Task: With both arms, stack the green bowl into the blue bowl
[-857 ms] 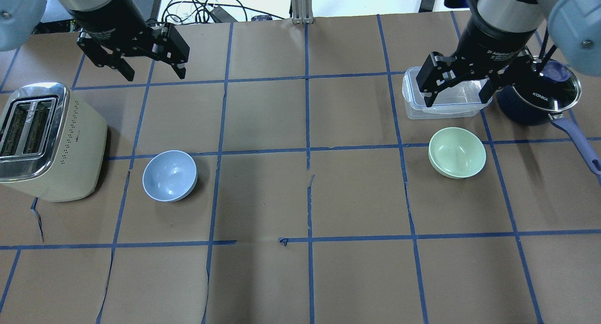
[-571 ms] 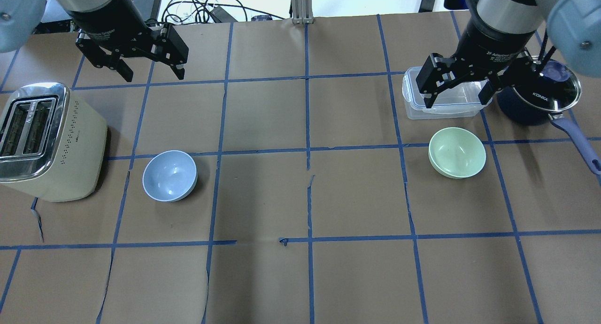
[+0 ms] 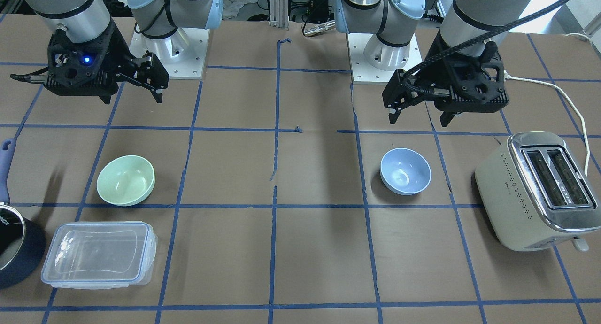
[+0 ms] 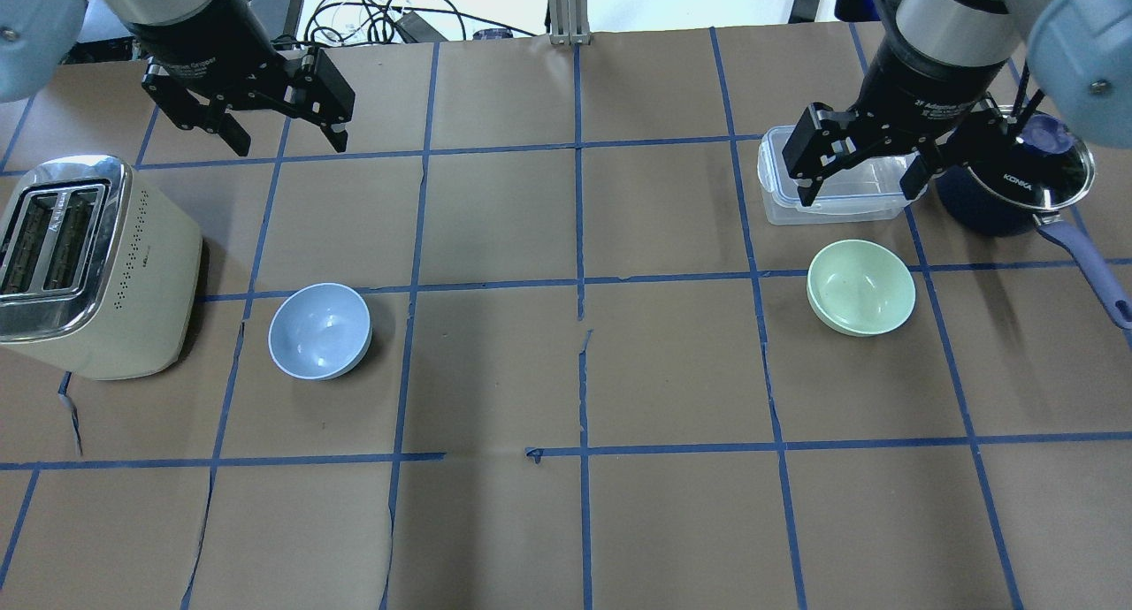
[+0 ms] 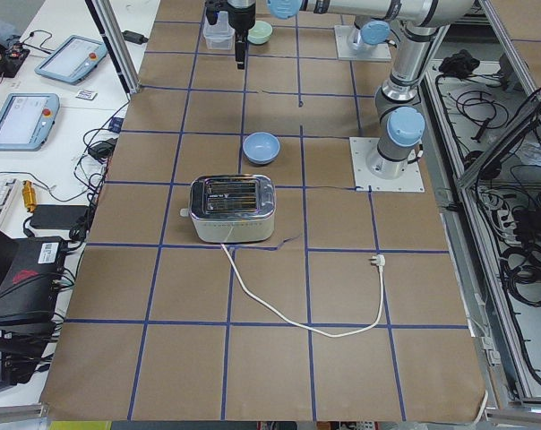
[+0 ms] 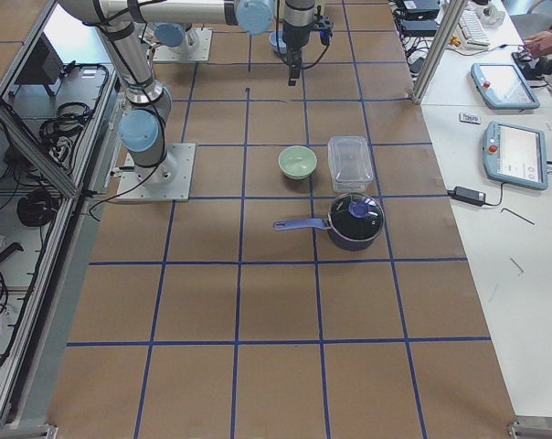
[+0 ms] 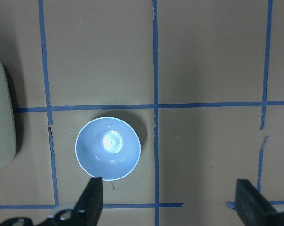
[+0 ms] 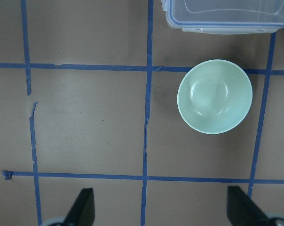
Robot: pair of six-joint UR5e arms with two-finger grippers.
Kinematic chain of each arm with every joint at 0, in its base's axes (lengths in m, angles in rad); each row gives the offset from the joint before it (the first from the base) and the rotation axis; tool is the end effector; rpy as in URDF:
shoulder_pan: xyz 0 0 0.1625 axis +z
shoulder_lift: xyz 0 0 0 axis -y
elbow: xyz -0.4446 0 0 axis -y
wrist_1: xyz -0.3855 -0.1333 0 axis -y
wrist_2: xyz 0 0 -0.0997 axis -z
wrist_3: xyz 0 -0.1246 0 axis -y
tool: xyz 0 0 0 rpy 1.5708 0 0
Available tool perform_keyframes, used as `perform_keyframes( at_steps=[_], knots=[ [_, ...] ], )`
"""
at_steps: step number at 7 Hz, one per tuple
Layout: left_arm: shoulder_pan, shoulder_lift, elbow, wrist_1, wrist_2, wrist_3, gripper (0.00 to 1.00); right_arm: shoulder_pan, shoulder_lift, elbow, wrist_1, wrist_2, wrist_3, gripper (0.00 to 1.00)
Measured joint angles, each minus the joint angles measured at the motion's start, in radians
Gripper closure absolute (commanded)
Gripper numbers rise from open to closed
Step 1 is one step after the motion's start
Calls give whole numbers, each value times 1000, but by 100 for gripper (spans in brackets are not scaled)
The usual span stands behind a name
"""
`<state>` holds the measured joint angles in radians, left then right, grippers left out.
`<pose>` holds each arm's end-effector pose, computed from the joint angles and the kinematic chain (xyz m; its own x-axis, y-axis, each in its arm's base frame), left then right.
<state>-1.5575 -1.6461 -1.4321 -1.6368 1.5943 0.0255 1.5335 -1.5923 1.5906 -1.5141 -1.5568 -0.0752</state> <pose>-0.1235 -0.5192 0.5054 -0.9997 0.0123 -0.0234 0.0122 0.9999 0.0032 0.1175 -0.4734 0.4778 -0.9992 -0.0370 -0.0181 -0.0379 0.9978 0.0538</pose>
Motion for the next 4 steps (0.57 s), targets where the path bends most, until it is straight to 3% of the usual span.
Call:
perform_keyframes(
  at_steps=[4],
  knots=[
    [-1,5,-9,0,1,0,0,0,0,1,0,0,0,0]
  ],
)
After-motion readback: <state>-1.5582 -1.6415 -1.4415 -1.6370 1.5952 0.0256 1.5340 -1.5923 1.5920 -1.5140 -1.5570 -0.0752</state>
